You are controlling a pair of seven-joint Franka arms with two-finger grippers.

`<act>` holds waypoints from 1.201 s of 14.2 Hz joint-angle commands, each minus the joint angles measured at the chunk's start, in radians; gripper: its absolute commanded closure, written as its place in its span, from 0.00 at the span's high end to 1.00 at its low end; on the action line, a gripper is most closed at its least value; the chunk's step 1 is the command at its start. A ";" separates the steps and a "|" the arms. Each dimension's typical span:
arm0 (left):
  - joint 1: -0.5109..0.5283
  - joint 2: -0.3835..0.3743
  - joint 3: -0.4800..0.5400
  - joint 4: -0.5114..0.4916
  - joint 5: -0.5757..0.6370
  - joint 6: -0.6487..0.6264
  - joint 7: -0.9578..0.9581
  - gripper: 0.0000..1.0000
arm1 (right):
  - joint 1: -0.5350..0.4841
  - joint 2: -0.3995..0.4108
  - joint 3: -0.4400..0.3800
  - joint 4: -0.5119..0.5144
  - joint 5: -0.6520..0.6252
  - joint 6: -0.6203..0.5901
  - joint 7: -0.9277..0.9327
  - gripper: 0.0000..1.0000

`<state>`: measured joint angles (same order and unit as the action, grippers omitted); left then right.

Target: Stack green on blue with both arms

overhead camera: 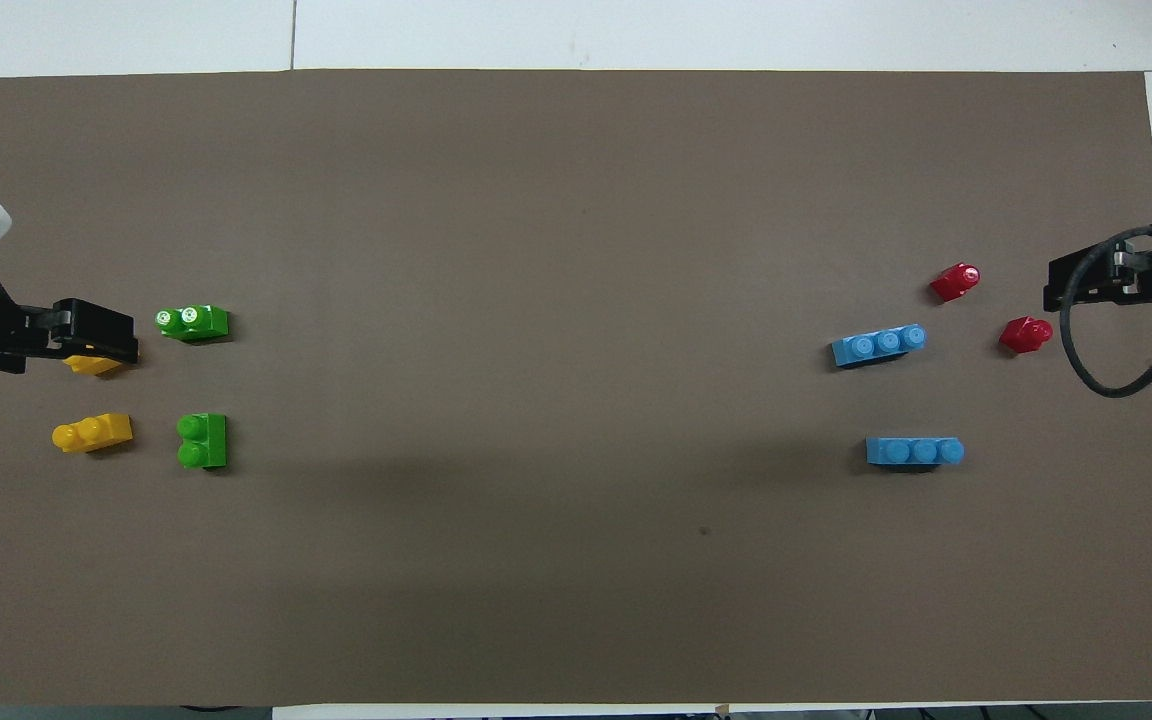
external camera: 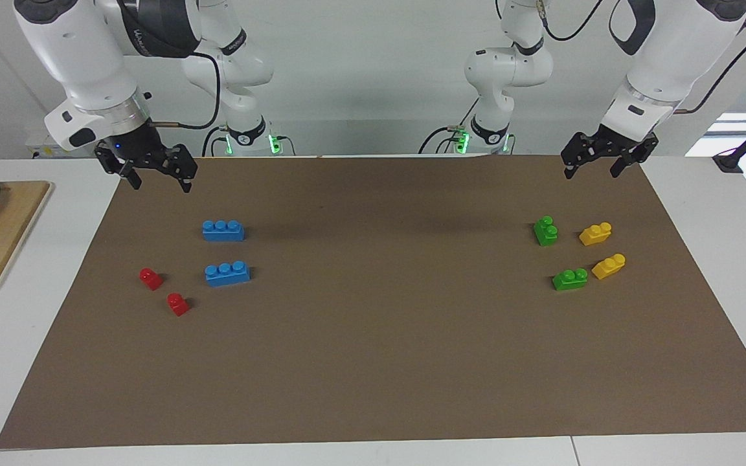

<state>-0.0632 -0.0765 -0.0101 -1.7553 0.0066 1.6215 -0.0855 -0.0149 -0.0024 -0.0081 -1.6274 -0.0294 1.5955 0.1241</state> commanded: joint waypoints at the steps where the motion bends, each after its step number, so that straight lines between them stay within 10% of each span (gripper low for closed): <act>1: -0.004 -0.028 0.015 -0.050 -0.004 0.046 -0.022 1.00 | 0.004 -0.022 0.007 -0.026 0.005 0.040 0.035 1.00; 9: 0.019 0.053 0.016 -0.062 0.021 0.098 0.094 1.00 | 0.000 -0.027 0.007 -0.045 0.005 0.046 0.231 1.00; 17: 0.062 0.026 0.016 -0.338 0.023 0.336 0.127 1.00 | 0.000 -0.039 0.008 -0.081 0.057 0.055 0.819 0.98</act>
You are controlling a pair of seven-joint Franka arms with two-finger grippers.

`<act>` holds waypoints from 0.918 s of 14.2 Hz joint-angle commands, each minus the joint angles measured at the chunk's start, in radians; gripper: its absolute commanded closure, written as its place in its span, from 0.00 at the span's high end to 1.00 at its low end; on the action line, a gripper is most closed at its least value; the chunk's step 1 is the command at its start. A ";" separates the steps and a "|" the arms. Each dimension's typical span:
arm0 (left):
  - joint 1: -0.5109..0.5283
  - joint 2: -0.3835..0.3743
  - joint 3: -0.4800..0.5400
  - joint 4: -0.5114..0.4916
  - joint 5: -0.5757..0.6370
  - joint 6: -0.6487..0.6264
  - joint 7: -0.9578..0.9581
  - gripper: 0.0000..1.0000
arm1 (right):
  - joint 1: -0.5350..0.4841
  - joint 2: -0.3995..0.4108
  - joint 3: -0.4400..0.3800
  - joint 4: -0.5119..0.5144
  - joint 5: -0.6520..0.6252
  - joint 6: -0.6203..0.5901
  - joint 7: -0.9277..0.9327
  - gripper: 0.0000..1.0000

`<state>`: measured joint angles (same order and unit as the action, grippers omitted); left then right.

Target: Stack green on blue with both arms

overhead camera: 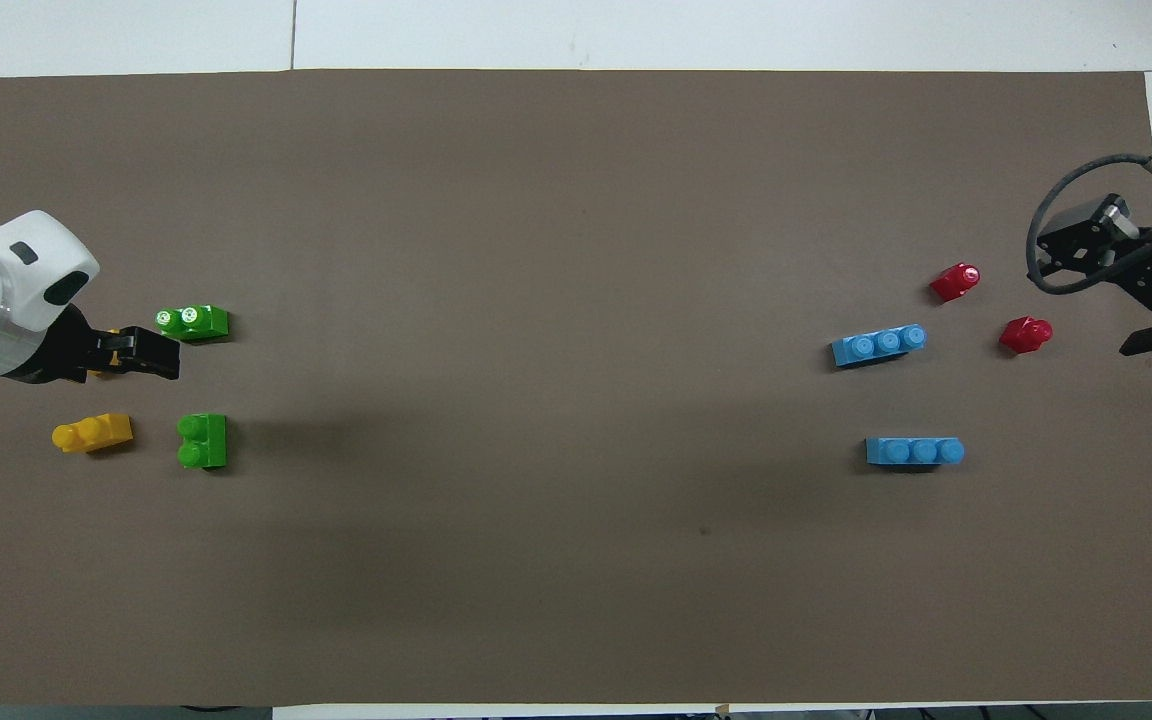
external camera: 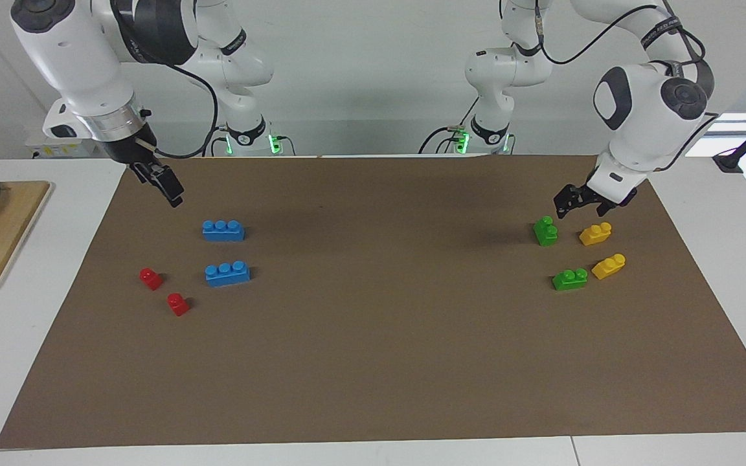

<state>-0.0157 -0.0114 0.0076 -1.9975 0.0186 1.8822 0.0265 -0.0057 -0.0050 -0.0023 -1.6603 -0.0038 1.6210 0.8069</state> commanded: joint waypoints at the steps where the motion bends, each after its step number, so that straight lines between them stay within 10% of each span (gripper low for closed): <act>1: 0.026 -0.039 -0.003 -0.124 0.010 0.099 0.015 1.00 | -0.016 -0.033 0.004 -0.049 0.036 0.031 0.193 0.97; 13: 0.042 -0.027 -0.006 -0.313 0.009 0.282 -0.135 1.00 | -0.158 0.143 -0.002 -0.052 0.320 0.000 0.301 0.96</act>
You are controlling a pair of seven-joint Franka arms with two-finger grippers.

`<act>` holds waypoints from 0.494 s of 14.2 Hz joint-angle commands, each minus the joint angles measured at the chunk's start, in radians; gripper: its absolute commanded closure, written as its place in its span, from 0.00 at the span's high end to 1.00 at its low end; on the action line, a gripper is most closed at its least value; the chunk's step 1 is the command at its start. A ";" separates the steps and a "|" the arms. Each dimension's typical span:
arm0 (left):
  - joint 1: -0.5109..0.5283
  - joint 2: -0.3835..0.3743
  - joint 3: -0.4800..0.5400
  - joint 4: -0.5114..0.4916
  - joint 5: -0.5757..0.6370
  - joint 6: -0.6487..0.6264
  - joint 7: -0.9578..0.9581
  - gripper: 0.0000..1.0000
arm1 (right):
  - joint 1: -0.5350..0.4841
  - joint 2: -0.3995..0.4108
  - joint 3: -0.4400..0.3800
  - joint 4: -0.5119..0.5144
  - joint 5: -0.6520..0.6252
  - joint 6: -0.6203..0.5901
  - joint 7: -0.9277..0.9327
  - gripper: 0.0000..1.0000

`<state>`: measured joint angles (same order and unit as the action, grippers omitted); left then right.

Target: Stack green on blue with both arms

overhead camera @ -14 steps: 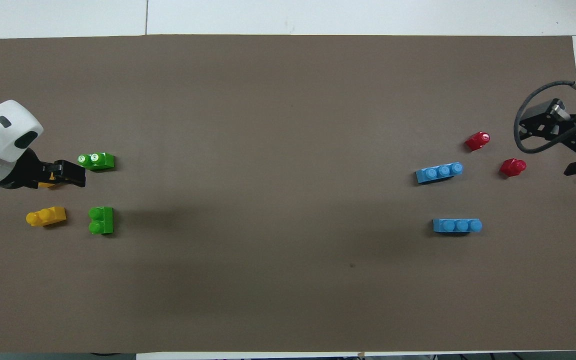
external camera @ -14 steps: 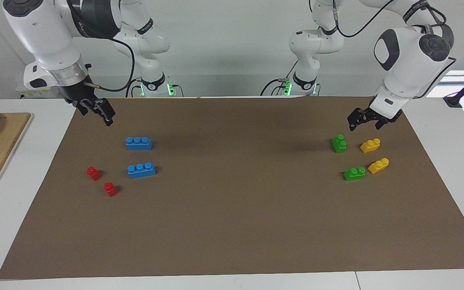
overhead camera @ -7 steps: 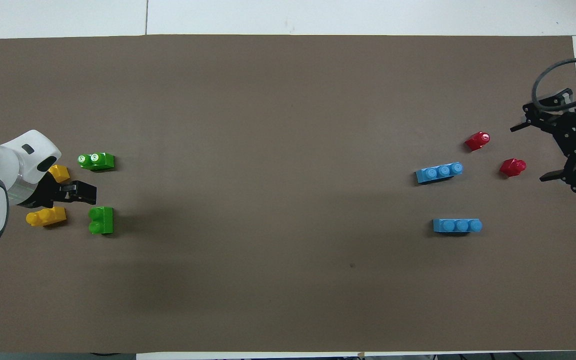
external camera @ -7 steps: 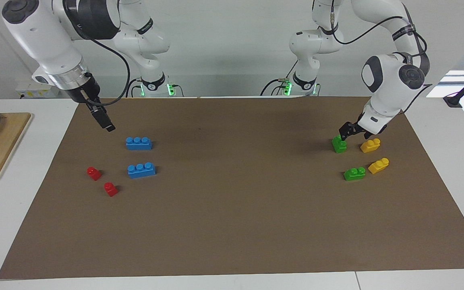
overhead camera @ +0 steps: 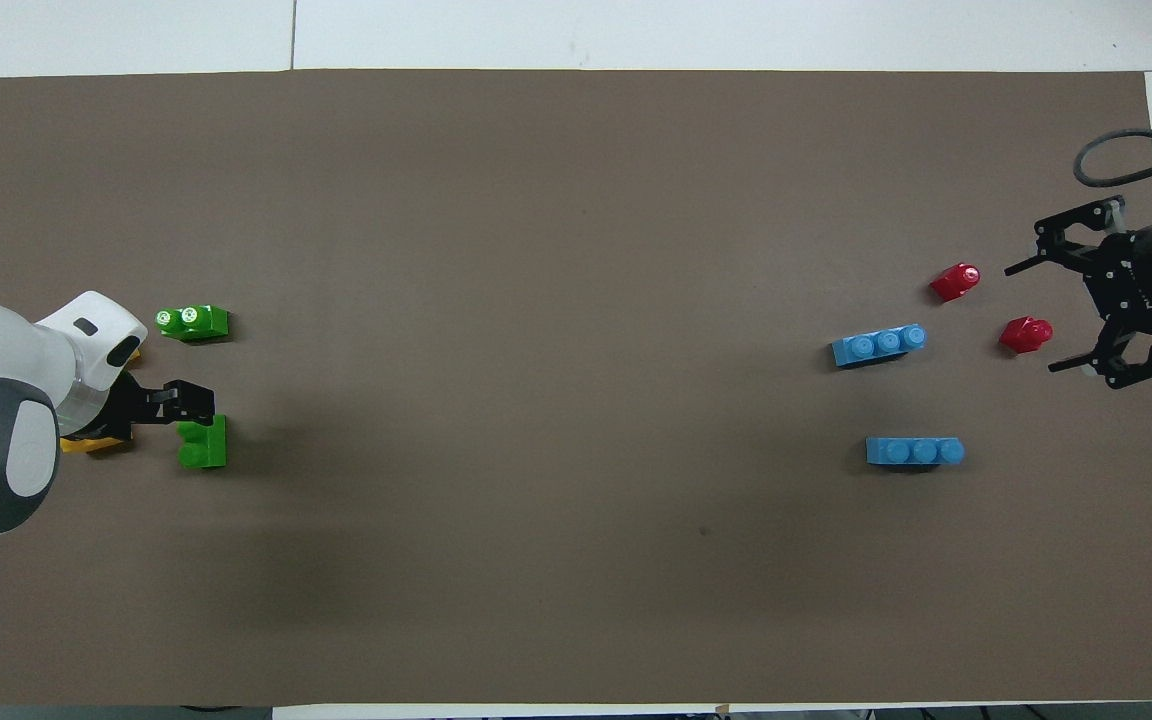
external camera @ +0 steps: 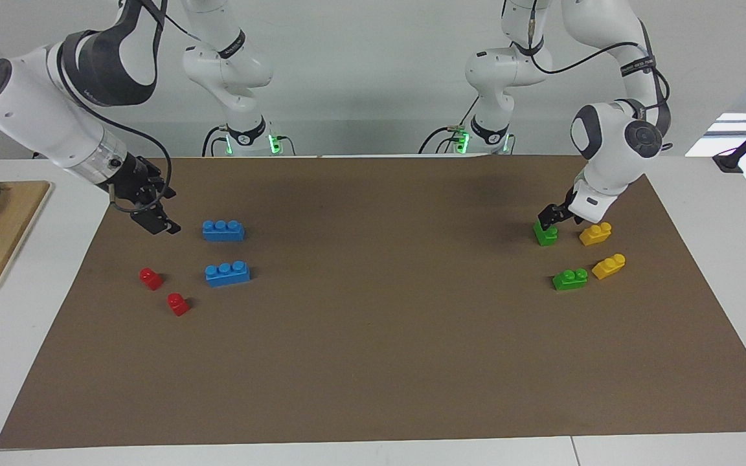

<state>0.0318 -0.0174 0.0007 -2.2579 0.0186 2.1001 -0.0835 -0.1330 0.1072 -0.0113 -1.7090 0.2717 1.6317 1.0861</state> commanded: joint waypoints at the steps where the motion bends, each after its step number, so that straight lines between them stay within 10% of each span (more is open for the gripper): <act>1: -0.006 -0.019 0.001 -0.075 0.009 0.095 -0.022 1.00 | -0.040 0.041 0.007 -0.017 0.055 -0.010 0.029 0.96; 7: -0.012 -0.004 -0.002 -0.118 0.009 0.149 -0.030 0.95 | -0.068 0.111 0.007 -0.049 0.110 0.054 0.054 0.97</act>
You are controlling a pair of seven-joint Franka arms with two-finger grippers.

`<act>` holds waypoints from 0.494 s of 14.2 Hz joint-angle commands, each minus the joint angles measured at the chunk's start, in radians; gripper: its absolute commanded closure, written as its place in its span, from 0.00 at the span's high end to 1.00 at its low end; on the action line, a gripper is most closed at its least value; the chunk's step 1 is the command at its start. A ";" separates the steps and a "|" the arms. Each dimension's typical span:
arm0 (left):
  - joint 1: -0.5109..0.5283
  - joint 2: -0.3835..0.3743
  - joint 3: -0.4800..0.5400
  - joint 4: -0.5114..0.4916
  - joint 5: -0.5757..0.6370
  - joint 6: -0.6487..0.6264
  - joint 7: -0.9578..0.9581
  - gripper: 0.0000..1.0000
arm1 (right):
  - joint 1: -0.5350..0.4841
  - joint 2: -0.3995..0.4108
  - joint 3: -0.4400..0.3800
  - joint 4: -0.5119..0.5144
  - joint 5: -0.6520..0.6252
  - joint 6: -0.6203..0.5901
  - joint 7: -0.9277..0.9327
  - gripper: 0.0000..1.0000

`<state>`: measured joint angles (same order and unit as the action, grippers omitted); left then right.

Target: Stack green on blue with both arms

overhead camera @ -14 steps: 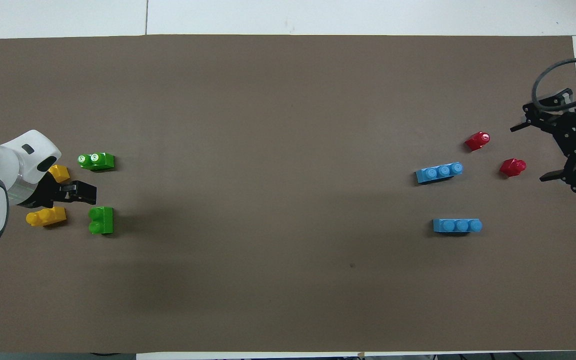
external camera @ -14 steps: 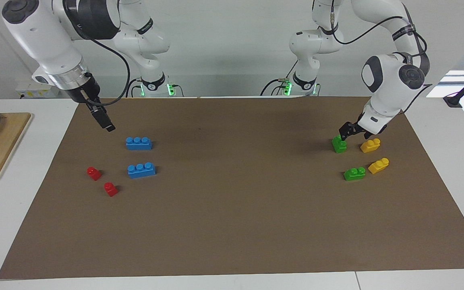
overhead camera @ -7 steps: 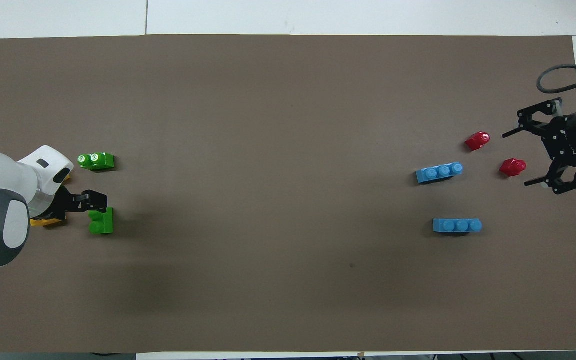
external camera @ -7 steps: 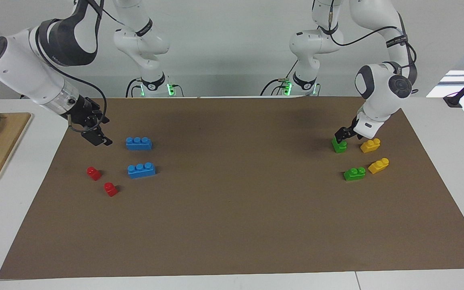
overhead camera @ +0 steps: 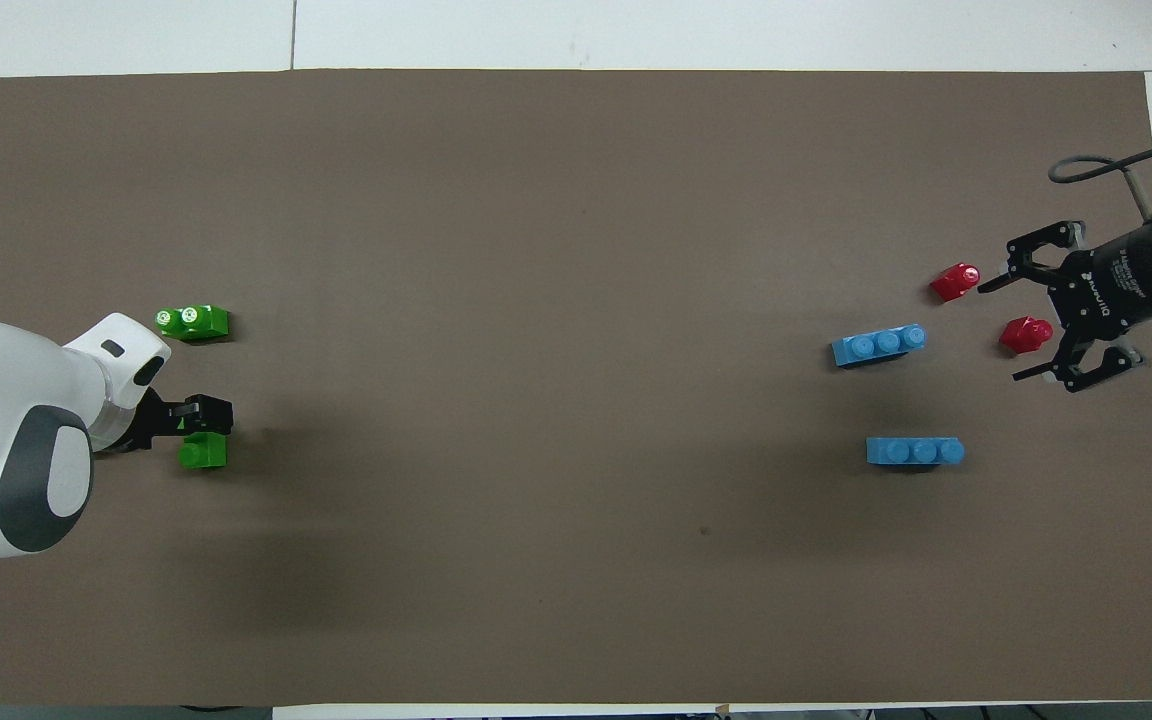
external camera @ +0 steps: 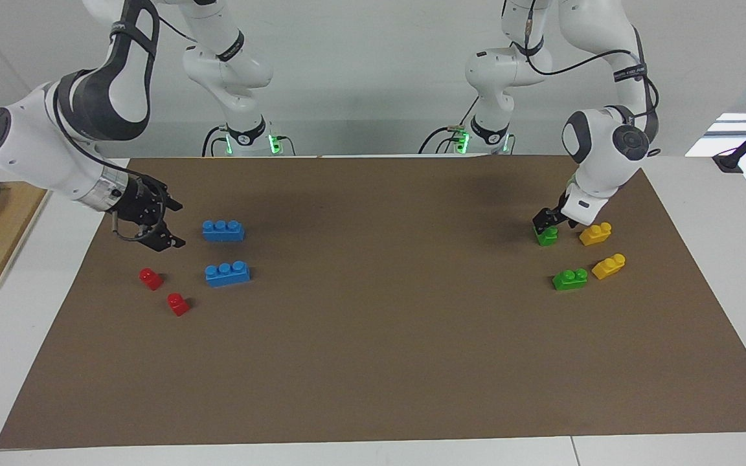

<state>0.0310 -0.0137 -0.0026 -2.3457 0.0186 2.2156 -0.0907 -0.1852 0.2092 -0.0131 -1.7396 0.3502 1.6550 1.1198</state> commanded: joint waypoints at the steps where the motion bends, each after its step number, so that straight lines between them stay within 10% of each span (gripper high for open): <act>1: -0.010 -0.008 0.001 -0.036 0.009 0.042 -0.023 0.93 | -0.013 0.010 0.010 -0.032 0.033 0.051 0.020 0.97; 7: -0.019 -0.009 0.001 -0.084 0.009 0.104 -0.024 0.91 | 0.021 0.021 0.012 -0.124 0.052 0.235 0.017 0.97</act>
<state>0.0299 -0.0132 -0.0054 -2.4020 0.0186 2.2828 -0.0919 -0.1796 0.2384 -0.0066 -1.8268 0.3765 1.8344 1.1213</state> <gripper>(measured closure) 0.097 0.000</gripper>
